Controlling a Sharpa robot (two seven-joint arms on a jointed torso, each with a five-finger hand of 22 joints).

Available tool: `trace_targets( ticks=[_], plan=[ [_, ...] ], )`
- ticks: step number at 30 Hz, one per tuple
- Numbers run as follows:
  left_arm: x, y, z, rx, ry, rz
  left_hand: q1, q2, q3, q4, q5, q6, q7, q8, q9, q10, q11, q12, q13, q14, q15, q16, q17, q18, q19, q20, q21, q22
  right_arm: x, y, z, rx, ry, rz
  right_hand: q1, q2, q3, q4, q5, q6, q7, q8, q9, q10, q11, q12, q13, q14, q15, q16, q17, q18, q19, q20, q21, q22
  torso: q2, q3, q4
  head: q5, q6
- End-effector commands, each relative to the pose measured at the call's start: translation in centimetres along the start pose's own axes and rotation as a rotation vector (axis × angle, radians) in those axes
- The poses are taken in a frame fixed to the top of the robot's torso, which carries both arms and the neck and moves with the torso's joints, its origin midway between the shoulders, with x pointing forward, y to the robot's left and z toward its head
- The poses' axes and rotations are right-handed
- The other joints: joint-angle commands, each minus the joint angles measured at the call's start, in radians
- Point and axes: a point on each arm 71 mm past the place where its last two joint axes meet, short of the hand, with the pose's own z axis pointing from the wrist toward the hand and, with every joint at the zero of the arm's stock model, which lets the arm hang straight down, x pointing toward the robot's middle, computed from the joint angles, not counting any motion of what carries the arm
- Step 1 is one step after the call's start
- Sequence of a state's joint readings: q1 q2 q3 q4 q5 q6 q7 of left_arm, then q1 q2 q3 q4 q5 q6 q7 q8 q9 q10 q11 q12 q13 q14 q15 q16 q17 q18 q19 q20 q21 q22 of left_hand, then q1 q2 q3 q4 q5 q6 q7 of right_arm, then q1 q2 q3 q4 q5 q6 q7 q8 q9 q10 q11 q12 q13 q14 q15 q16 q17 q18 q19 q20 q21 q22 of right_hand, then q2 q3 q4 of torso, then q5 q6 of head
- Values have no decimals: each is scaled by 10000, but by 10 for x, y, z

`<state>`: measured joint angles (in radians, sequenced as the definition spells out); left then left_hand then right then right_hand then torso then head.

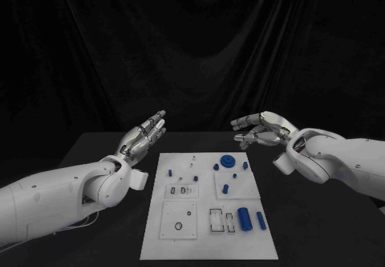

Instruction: Assemble the parts on the task board

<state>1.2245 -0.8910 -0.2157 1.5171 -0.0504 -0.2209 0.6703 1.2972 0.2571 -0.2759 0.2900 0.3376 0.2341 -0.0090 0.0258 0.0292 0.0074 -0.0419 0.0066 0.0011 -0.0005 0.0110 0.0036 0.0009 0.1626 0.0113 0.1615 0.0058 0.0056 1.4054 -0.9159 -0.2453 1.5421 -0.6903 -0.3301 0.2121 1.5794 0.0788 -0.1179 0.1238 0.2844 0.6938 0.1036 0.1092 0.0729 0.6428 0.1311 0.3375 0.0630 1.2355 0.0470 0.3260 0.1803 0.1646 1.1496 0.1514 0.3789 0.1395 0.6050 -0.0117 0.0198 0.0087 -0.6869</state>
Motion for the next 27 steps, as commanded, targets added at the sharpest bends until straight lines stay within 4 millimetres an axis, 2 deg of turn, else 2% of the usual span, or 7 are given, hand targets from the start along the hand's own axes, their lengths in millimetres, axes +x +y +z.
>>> trace_targets(
  ticks=[1,2,5,9,13,22,27],
  plan=[
    [3,-20,-4,2041,318,797,412,26,168,13,770,165,89,58,19,49,126,-32,24,5,197,-36,-9,152,-113,90,-58,-56,-2,8,1,140,621,-5662,-57,-224,202,7,-313,916,-117,130,58,851,-299,-274,16,1258,-404,364,469,184,962,-399,484,254,460,-76,121,20,-30],
    [3,-22,-5,2089,312,824,457,27,180,15,872,172,94,57,19,52,130,-32,25,5,187,-36,-9,163,-100,82,-45,-46,-3,12,2,26,624,-6403,-81,-310,270,22,-389,1174,-280,165,69,1310,-430,-364,24,1863,-588,754,777,187,1412,-560,778,419,543,-85,147,-2,-30],
    [2,-27,-10,2175,330,821,558,19,204,18,1163,207,134,59,22,59,177,-30,27,5,197,-36,-9,175,-77,121,-24,-29,-3,21,4,-249,679,-7885,-140,-501,558,258,-477,2056,-143,225,84,2363,-673,-890,-6,2712,-928,2053,1801,191,2342,-956,1683,995,698,-108,193,-13,-56],
    [3,-31,-15,2237,387,753,811,-16,282,15,1642,259,181,63,26,59,223,-31,26,5,199,-36,-9,172,-74,153,-22,-28,3,31,5,-505,771,-9023,-106,-851,1026,530,-503,2427,-305,-109,37,3252,-654,-1700,-2,2530,-947,2960,2568,149,2258,-971,2362,1609,968,-132,208,-38,-32],
    [6,-35,-19,2289,440,679,876,-55,289,18,1729,325,235,73,33,74,280,-26,30,5,169,-36,-9,169,-74,158,-22,-28,9,38,7,-747,814,-9846,-71,-1076,1368,661,-502,2349,-759,-364,25,3708,-716,-2054,7,2465,-1005,3524,2932,154,2128,-1004,2865,2074,1155,-156,257,-76,-38],
    [9,-40,-29,2229,535,499,1008,-63,340,20,2031,386,374,76,37,69,428,-28,28,5,187,-36,-9,168,-91,180,-37,-39,17,46,7,-1009,817,-10506,-277,-1389,1658,903,-730,2225,-698,-435,20,3978,-737,-2455,28,2448,-1038,4775,4073,170,1892,-1049,3523,2719,1365,-227,407,-269,-38],
    [5,-43,-36,2180,462,486,1080,-71,369,17,2127,371,426,71,34,75,499,-27,30,5,206,-36,-9,168,-95,194,-41,-42,21,47,7,-1037,919,-10546,-447,-1489,1729,1035,-904,2161,-786,-445,15,4233,-726,-2502,40,2402,-1045,5054,4204,97,1954,-1067,4208,3506,1396,-227,364,-329,-52]
  ],
)
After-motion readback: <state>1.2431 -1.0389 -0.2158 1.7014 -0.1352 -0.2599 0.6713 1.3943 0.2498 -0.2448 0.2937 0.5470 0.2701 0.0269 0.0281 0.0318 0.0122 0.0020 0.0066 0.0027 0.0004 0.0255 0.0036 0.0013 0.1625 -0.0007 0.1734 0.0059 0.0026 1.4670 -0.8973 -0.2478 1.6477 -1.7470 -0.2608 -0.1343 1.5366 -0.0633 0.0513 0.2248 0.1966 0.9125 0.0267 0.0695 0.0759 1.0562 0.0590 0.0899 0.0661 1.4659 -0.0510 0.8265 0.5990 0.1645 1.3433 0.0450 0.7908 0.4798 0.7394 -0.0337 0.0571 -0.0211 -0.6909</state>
